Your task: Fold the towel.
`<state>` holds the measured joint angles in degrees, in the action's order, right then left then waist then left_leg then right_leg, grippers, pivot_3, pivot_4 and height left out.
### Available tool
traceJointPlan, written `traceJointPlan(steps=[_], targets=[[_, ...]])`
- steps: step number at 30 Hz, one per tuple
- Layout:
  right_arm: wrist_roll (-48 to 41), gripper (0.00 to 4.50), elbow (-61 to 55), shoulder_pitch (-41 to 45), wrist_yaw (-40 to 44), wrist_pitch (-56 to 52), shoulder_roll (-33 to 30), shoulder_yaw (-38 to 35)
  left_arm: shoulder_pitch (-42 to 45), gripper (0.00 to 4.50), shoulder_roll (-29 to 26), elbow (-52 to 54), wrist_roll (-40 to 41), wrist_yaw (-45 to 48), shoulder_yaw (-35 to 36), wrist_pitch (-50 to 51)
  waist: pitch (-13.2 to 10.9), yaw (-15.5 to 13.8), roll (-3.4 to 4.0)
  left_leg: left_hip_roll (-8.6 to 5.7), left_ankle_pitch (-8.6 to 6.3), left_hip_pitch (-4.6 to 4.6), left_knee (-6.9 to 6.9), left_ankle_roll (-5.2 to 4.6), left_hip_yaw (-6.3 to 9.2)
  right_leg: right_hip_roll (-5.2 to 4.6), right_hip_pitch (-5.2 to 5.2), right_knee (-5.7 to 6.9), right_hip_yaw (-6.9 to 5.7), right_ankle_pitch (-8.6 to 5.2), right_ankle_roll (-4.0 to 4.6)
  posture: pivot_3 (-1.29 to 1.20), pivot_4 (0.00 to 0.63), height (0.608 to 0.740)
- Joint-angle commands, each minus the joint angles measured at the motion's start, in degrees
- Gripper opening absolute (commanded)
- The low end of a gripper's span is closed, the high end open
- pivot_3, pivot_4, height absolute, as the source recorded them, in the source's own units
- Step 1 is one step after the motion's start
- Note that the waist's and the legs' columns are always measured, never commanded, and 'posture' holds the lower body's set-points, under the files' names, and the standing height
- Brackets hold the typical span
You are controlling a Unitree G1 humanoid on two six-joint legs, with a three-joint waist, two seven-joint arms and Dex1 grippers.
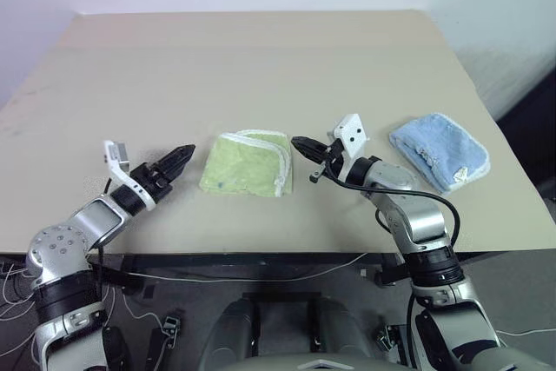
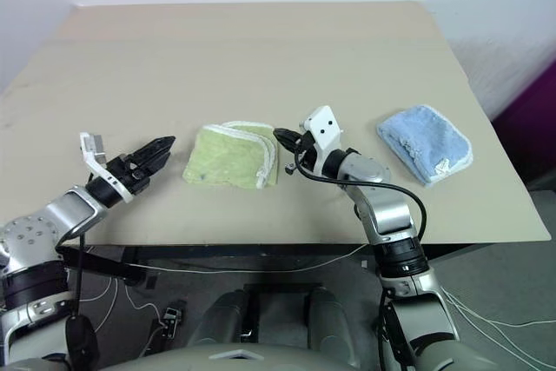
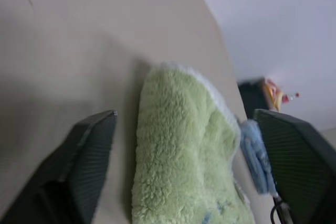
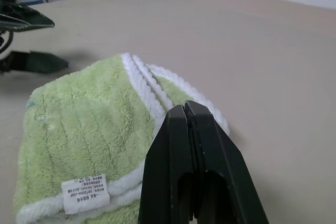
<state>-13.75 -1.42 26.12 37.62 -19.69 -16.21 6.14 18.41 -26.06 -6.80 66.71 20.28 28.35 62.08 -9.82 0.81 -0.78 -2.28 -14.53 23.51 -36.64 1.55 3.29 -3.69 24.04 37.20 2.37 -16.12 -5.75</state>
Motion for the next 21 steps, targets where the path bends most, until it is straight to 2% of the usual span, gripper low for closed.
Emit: traceJointPlan(steps=[1,10,21], targets=[[-0.3,0.0,-2.8,-0.3,-0.7,0.9,-0.1,-0.9,1.4,4.46,-0.4,-1.5,-2.2,3.0,-4.1,1.5,0.0,0.0,0.0,0.0,0.0,0.0,0.0,0.0,0.0,0.0,0.0,0.0,0.0,0.0,0.0,0.0,0.15,0.74],[-0.4,0.0,-4.4,-1.1,-2.3,0.5,-0.4,-1.2,4.5,4.46,0.9,-4.4,-3.8,6.7,-7.9,5.2,0.0,-0.2,0.0,-0.01,0.0,0.0,-0.16,0.0,0.03,-0.01,-0.07,0.03,-0.03,0.0,0.0,0.0,0.15,0.74],[-0.5,0.0,-5.0,-1.3,-3.6,0.6,-0.5,-1.5,5.4,4.46,4.1,-2.4,-2.5,6.2,-7.7,9.4,0.0,-0.2,0.0,-0.01,-0.01,0.0,-0.25,-0.01,0.04,-0.01,-0.12,0.04,-0.02,0.0,0.0,0.0,0.15,0.74]])
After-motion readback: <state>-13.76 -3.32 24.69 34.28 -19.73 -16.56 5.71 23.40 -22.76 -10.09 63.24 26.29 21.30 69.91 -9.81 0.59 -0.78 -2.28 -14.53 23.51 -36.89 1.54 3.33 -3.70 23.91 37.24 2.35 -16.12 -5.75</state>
